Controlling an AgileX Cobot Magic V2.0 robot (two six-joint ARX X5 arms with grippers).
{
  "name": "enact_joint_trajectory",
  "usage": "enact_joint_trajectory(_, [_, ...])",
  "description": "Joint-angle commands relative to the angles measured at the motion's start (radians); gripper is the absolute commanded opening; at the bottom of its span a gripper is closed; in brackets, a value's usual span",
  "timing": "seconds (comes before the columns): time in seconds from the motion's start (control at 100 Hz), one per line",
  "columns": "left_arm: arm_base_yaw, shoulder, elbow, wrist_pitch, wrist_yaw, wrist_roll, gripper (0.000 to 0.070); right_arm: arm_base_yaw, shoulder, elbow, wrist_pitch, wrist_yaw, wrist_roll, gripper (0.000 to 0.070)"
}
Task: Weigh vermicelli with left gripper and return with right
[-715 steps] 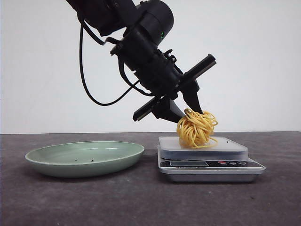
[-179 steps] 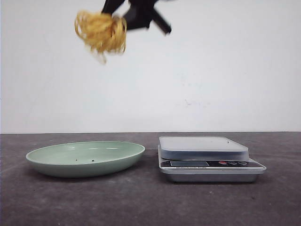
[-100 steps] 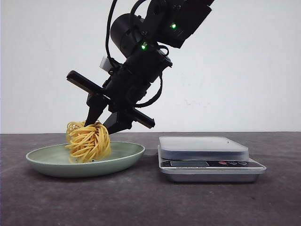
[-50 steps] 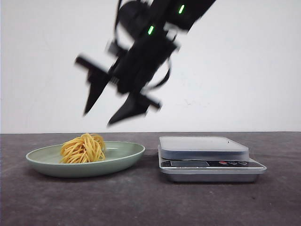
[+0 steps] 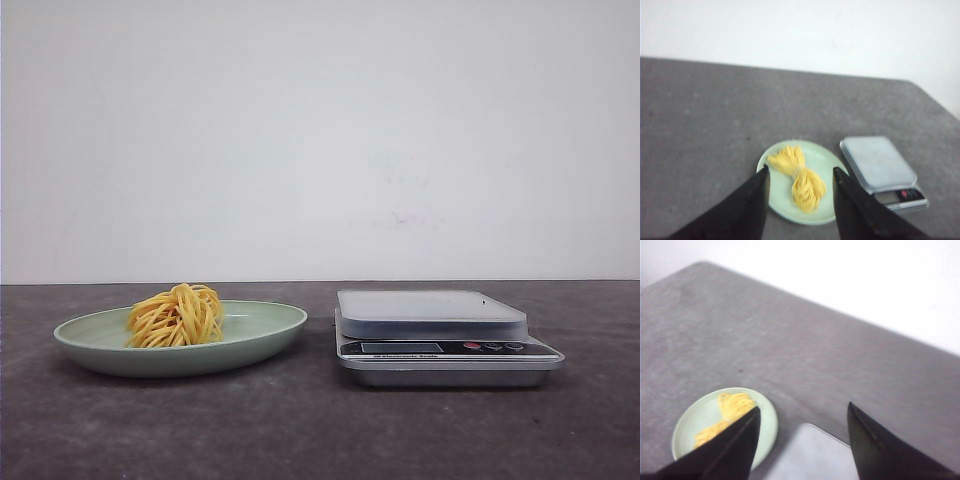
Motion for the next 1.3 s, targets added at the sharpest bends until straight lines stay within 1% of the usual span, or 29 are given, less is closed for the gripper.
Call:
enact_joint_trajectory(0.0, [-0.005, 0.015, 0.0, 0.019, -0.005, 0.02, 0.0229, 0.018, -0.065, 0.019, -0.072, 0.045, -0.025, 0.0343])
enact_joint_trajectory(0.07, [-0.005, 0.025, -0.014, 0.032, -0.005, 0.02, 0.0229, 0.038, -0.15, 0.016, -0.143, 0.093, -0.042, 0.0343])
enact_joint_trajectory(0.16, [-0.005, 0.038, -0.039, 0.045, -0.004, 0.019, 0.0229, 0.074, -0.255, -0.002, -0.194, 0.115, -0.039, 0.0343])
enact_joint_trajectory(0.23, [-0.005, 0.052, -0.053, 0.044, -0.004, 0.019, 0.0229, 0.098, -0.336, -0.018, -0.224, 0.122, -0.023, 0.0343])
enact_joint_trajectory(0.34, [-0.005, 0.071, -0.062, 0.047, -0.005, 0.019, 0.0229, 0.114, -0.449, -0.055, -0.264, 0.169, 0.008, 0.0343])
enact_joint_trajectory(0.57, [-0.005, 0.101, -0.062, 0.066, -0.005, 0.019, 0.0229, 0.113, -0.645, -0.235, -0.293, 0.169, 0.112, 0.0344])
enact_joint_trajectory(0.75, [-0.005, 0.113, -0.062, 0.071, -0.005, 0.019, 0.0229, 0.113, -0.724, -0.417, -0.281, 0.162, 0.174, 0.0344])
enact_joint_trajectory(0.86, [-0.005, 0.116, -0.062, 0.07, -0.005, 0.018, 0.0229, 0.114, -0.732, -0.496, -0.238, 0.156, 0.182, 0.0344])
enact_joint_trajectory(1.0, [-0.005, 0.116, -0.062, 0.071, -0.006, 0.018, 0.0229, 0.114, -0.732, -0.55, -0.159, 0.114, 0.185, 0.0344])
enact_joint_trajectory(1.13, [-0.005, 0.116, -0.062, 0.081, -0.017, 0.018, 0.0228, 0.114, -0.732, -0.558, -0.115, 0.111, 0.184, 0.0339])
enact_joint_trajectory(1.16, [-0.005, 0.116, -0.062, 0.085, -0.017, 0.019, 0.0226, 0.114, -0.732, -0.558, -0.108, 0.112, 0.184, 0.0325])
enact_joint_trajectory(1.18, [-0.005, 0.116, -0.062, 0.088, -0.017, 0.019, 0.0226, 0.114, -0.732, -0.558, -0.104, 0.112, 0.184, 0.0297])
enact_joint_trajectory(1.2, [-0.005, 0.116, -0.062, 0.092, -0.017, 0.019, 0.0224, 0.114, -0.732, -0.558, -0.1, 0.112, 0.184, 0.0244])
enact_joint_trajectory(1.22, [-0.005, 0.116, -0.062, 0.095, -0.017, 0.019, 0.0209, 0.114, -0.732, -0.558, -0.098, 0.112, 0.184, 0.0167])
enact_joint_trajectory(1.23, [-0.005, 0.116, -0.062, 0.097, -0.017, 0.019, 0.019, 0.114, -0.732, -0.558, -0.097, 0.111, 0.182, 0.009])
enact_joint_trajectory(1.24, [-0.005, 0.116, -0.062, 0.098, -0.017, 0.019, 0.0165, 0.114, -0.732, -0.558, -0.096, 0.111, 0.181, 0.0062])
enact_joint_trajectory(1.25, [-0.005, 0.116, -0.062, 0.099, -0.017, 0.019, 0.0134, 0.114, -0.732, -0.558, -0.096, 0.111, 0.18, 0.0009])
enact_joint_trajectory(1.26, [-0.005, 0.116, -0.062, 0.1, -0.017, 0.019, 0.0094, 0.114, -0.732, -0.558, -0.096, 0.11, 0.178, 0.0])
enact_joint_trajectory(1.27, [-0.005, 0.116, -0.062, 0.1, -0.017, 0.019, 0.0071, 0.114, -0.732, -0.558, -0.095, 0.11, 0.175, 0.0])
enact_joint_trajectory(1.28, [-0.005, 0.116, -0.062, 0.1, -0.017, 0.019, 0.0026, 0.114, -0.732, -0.558, -0.095, 0.111, 0.175, 0.0001])
enact_joint_trajectory(1.29, [-0.005, 0.116, -0.062, 0.101, -0.017, 0.02, 0.0, 0.114, -0.732, -0.558, -0.094, 0.111, 0.175, 0.0016])
